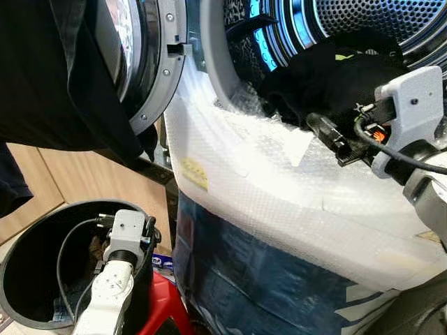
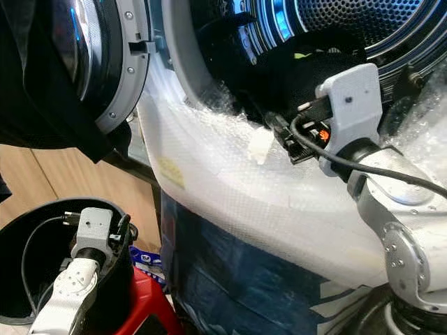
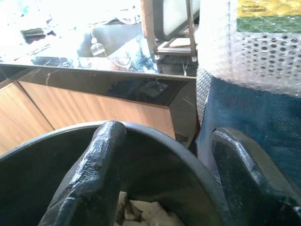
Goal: Clothes washing
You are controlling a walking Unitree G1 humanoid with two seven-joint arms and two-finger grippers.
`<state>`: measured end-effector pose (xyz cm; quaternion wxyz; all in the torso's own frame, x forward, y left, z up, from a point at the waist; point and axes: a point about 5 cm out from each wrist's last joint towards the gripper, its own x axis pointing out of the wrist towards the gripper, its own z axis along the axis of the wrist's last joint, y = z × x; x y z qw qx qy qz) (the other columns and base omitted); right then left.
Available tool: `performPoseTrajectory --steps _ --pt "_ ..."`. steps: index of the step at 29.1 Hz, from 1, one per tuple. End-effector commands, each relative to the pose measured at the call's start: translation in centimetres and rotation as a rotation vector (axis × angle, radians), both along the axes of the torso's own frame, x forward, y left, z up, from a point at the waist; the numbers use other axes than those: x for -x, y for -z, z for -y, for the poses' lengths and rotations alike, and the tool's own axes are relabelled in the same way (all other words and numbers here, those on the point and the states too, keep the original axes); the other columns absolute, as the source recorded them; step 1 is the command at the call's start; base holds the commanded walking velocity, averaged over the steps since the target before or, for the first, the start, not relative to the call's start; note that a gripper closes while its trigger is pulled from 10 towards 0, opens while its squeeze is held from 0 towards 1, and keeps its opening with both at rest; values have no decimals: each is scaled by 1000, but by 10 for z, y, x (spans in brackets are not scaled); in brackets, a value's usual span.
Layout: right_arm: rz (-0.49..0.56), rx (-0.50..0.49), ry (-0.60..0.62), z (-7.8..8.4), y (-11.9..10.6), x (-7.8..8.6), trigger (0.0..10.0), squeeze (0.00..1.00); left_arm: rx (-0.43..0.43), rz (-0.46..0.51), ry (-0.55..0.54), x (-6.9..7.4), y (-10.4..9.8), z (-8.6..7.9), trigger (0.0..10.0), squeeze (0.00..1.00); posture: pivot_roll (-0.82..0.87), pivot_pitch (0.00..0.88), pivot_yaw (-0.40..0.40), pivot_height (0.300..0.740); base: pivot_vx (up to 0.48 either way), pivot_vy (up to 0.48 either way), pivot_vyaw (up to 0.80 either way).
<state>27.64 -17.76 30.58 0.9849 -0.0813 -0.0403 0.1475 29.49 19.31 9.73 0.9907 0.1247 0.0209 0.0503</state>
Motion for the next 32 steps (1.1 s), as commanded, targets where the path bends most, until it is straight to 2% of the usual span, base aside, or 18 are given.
performPoseTrajectory --steps 1,3,6,9,19,22,23,25,28,29,31,32 --pt "31 10 -59 -3 -1 10 10000 0 1 -15 8 -1 2 0 10000 0 -18 11 -14 740 0 0 0" --pt "60 40 -115 -7 -1 16 10000 0 2 -17 6 0 2 0 10000 0 -18 11 -13 740 0 0 0" --pt "87 152 -218 -13 -1 30 10000 0 -2 -18 7 0 3 -1 10000 0 -11 10 -10 740 0 0 0" --pt "92 204 -256 -14 0 35 10000 0 -4 -13 3 -2 1 -3 10000 0 -11 7 -9 740 0 0 0" --pt "165 234 -354 -21 -5 40 10000 0 -6 1 -4 -5 -3 -4 10000 0 1 7 -8 740 0 0 0" --pt "175 216 -311 -22 -8 32 10000 0 -7 2 -7 -5 -3 -5 10000 0 4 6 -8 740 0 0 0" --pt "176 197 -277 -22 -10 27 10000 0 -8 2 -8 -5 -4 -5 10000 0 4 6 -8 740 0 0 0" --pt "151 133 -137 -18 -13 12 10000 0 -13 0 -11 -5 -4 -5 10000 0 5 6 -7 740 0 0 0" --pt "129 97 -76 -15 -12 6 10000 0 -13 -1 -11 -5 -4 -5 10000 0 5 6 -7 740 0 0 0" --pt "73 10 -8 -13 -4 -3 10000 0 -11 1 -10 -6 -4 -5 10000 0 2 5 -7 740 0 0 0" --pt "-21 -104 58 -14 14 -11 10000 0 -8 4 -4 -7 -5 -3 10000 0 4 8 -8 740 0 0 0" --pt "-21 -104 58 -14 14 -11 10000 0 -8 4 -4 -7 -5 -3 10000 0 4 8 -8 740 0 0 0"
